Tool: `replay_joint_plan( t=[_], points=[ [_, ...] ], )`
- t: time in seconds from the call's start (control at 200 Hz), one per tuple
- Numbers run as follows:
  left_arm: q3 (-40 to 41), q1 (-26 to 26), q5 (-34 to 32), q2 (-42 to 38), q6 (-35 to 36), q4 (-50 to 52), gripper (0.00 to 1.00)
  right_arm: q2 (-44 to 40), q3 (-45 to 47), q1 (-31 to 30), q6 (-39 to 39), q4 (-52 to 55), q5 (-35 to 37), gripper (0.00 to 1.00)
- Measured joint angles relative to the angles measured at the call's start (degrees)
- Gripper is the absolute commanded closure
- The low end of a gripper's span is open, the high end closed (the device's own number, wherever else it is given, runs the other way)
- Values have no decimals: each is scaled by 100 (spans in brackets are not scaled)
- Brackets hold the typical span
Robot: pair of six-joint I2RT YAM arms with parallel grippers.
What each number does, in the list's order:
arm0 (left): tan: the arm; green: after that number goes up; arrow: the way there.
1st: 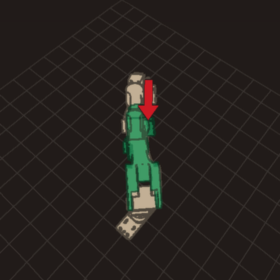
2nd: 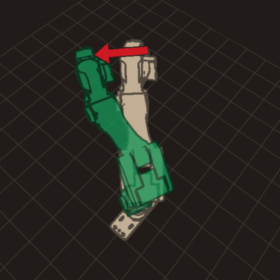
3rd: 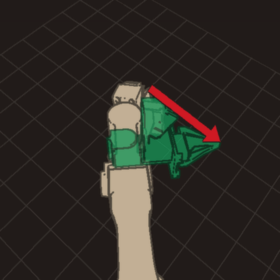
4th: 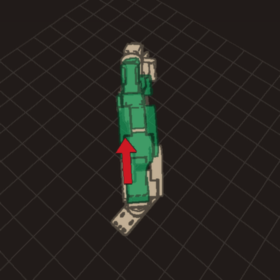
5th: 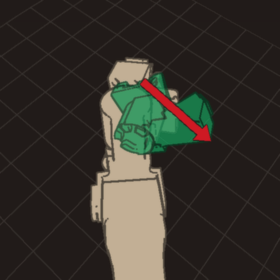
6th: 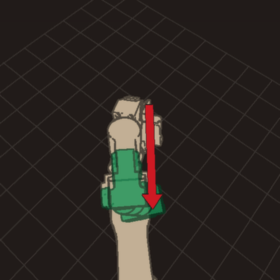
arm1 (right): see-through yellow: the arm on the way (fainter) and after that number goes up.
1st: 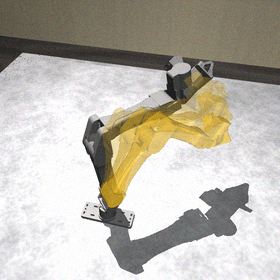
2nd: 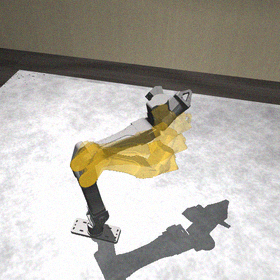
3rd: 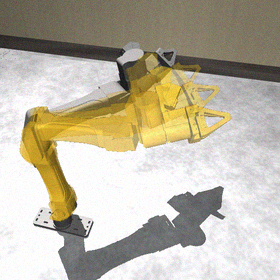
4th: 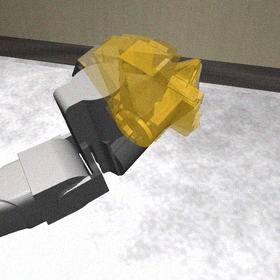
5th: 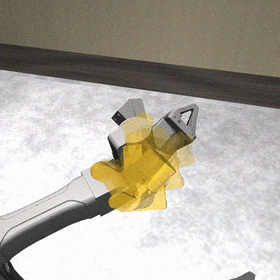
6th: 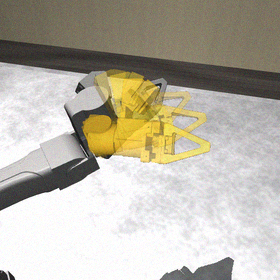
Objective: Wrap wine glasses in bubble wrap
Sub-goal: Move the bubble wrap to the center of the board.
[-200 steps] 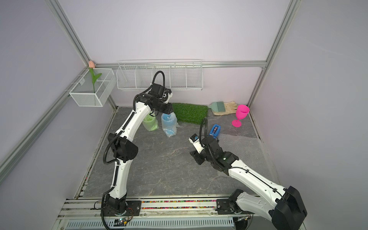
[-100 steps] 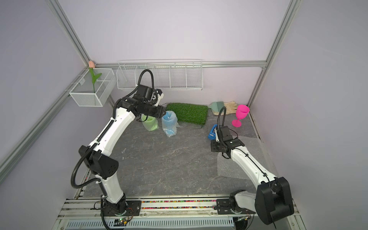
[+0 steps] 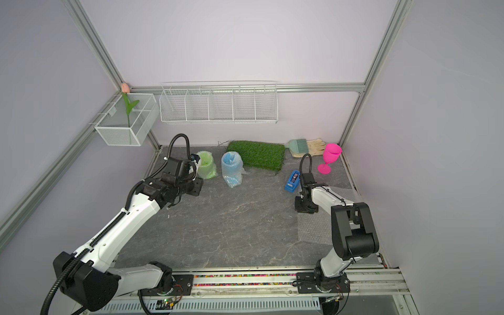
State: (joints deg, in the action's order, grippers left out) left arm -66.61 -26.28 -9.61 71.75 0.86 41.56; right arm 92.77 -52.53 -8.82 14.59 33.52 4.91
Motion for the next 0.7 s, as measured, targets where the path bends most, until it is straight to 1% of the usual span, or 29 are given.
replay_joint_plan(
  t=[0.06,0.135,0.255,0.285,0.4,0.505,0.57,0.64,0.7],
  points=[
    [109,-2,-66,-33,31,-92,53,-22,2,0,2,-9,-22,73],
    [131,0,-133,-33,57,-153,53,-48,2,7,0,-11,-33,69],
    [136,0,-199,-79,109,-286,53,-151,4,11,90,-11,-68,55],
    [151,0,-199,-101,122,-328,53,-190,4,11,116,-13,-94,54],
    [216,0,-199,-164,138,-402,53,-243,4,11,173,-55,-179,53],
    [223,0,-199,-164,138,-422,53,-35,-72,17,232,-55,-197,62],
    [223,0,-199,-164,140,-428,53,199,-129,22,271,-87,-205,72],
    [223,0,-201,-164,140,-442,53,245,-164,28,313,-114,-201,85],
    [223,0,-205,-164,140,-450,52,240,-164,42,358,-94,-197,92]
  ],
)
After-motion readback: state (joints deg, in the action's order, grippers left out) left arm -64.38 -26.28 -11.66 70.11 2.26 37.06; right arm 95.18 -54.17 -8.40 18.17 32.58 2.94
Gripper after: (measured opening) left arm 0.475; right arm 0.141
